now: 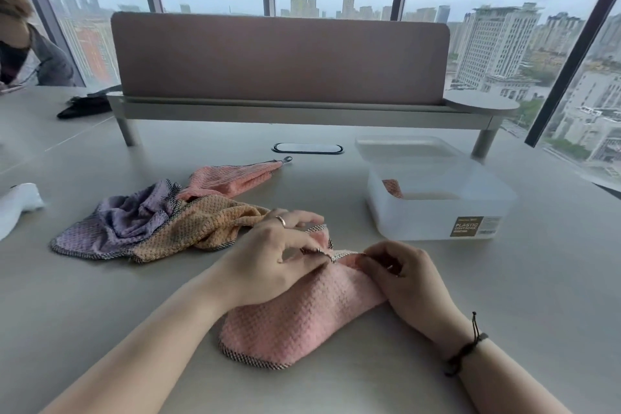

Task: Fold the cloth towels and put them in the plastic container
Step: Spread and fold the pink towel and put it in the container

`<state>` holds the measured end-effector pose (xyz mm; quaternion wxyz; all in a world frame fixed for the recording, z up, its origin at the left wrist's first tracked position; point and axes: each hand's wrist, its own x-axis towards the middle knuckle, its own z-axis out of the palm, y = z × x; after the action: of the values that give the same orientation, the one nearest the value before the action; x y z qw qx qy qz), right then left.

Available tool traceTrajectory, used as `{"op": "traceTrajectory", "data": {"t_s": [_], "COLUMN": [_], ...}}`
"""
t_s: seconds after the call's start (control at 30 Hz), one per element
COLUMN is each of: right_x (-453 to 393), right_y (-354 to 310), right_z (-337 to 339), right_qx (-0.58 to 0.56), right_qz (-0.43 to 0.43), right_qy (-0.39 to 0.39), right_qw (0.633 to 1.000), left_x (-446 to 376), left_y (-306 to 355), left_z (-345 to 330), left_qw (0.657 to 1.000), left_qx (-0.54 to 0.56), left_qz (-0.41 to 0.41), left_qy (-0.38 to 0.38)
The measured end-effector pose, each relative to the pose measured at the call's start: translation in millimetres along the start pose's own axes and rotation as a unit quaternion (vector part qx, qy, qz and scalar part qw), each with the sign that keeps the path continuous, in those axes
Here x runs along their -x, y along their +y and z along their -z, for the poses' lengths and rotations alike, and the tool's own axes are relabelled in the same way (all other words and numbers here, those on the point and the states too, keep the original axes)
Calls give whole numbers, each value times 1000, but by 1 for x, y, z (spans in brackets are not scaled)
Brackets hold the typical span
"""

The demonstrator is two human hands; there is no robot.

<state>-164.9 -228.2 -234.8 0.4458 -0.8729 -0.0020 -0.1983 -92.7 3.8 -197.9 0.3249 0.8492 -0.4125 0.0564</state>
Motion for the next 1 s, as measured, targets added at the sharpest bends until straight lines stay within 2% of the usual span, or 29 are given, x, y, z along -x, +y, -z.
{"op": "traceTrajectory", "data": {"t_s": [0.13, 0.23, 0.33, 0.47, 0.67, 0.73, 0.83, 1.0], "right_x": [0, 4, 5, -2, -12, -12, -8, 0], "right_y": [-13, -27, -49, -71, -79, -82, -86, -104], "right_z": [-5, -5, -5, 4, 35, 42, 56, 81], "right_qx": [-138, -206, -200, -196, -239, -299, -395, -434], "right_qz": [-30, 8, 56, 82, 85, 51, -2, 21], "right_qy": [-5, -101, -139, -102, -11, 18, 41, 29], "right_qw": [990, 973, 968, 972, 967, 953, 918, 900], "left_x": [4, 1, -2, 0, 6, 9, 15, 24], "left_y": [14, 24, 32, 32, 22, 17, 16, 30], "left_z": [15, 22, 25, 32, 67, 80, 101, 126], "left_qw": [995, 995, 996, 995, 990, 990, 980, 933], "left_qx": [104, 94, 80, 101, 101, 111, 177, 329], "left_qz": [3, -14, -26, -15, 74, 82, 63, 15], "left_qy": [-5, 29, -1, -16, -64, -29, 62, 143]}}
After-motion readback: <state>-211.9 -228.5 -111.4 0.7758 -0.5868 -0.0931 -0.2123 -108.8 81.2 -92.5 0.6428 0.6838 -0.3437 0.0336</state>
